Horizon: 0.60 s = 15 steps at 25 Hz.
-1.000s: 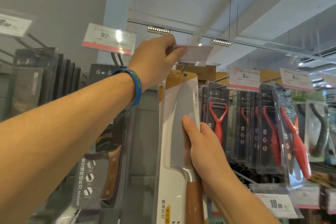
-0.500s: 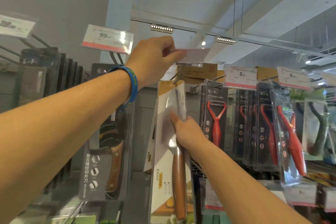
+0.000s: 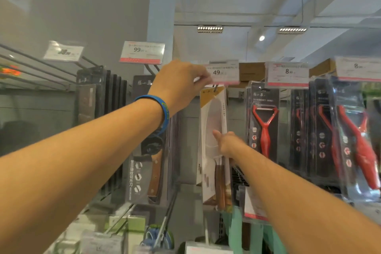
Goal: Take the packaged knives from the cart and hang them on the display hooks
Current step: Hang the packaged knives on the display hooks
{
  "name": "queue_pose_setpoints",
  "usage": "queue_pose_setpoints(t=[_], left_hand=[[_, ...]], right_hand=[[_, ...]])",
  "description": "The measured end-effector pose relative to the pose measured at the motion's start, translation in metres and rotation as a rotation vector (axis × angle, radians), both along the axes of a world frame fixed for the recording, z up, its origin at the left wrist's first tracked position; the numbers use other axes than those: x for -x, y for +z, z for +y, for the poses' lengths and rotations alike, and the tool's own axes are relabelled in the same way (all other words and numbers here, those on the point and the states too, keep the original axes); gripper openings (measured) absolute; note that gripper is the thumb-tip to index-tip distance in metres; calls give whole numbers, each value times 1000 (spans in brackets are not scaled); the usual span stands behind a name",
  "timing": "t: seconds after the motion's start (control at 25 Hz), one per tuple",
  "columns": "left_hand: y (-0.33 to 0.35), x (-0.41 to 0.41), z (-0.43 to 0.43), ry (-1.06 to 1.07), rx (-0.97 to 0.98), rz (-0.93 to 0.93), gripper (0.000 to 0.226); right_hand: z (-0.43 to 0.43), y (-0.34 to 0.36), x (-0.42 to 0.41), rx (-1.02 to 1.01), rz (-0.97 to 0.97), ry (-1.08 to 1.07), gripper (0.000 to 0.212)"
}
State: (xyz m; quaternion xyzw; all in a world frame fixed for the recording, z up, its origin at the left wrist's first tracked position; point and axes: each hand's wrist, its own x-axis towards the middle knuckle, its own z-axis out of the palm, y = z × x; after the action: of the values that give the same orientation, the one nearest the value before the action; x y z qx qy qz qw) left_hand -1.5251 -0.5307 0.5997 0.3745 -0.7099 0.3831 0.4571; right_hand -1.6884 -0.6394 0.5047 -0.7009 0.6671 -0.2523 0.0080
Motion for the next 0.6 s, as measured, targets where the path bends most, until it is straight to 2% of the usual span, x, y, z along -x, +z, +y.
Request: queue_pose_setpoints(t=[0.16, 0.24, 0.28, 0.32, 0.44, 0.52, 0.6], left_hand=[[-38, 1, 16, 11, -81, 35, 32], [-66, -6, 21, -59, -142, 180, 32], [-82, -10, 25, -102, -196, 267, 33], [-100, -13, 29, -149, -260, 358, 33], [-153, -27, 47, -260, -454, 617, 27], [-196, -46, 71, -274, -525, 763, 23], [-245, -69, 107, -264, -572, 890, 20]], right_hand=[[23, -16, 15, 32, 389, 20, 56], [37, -18, 16, 145, 409, 29, 44], [46, -14, 13, 215, 357, 45, 32], [58, -12, 9, 294, 272, 107, 29], [104, -26, -16, 462, 2, 398, 46], [142, -62, -33, 458, -216, 641, 44], [176, -118, -45, 339, -419, 845, 40]])
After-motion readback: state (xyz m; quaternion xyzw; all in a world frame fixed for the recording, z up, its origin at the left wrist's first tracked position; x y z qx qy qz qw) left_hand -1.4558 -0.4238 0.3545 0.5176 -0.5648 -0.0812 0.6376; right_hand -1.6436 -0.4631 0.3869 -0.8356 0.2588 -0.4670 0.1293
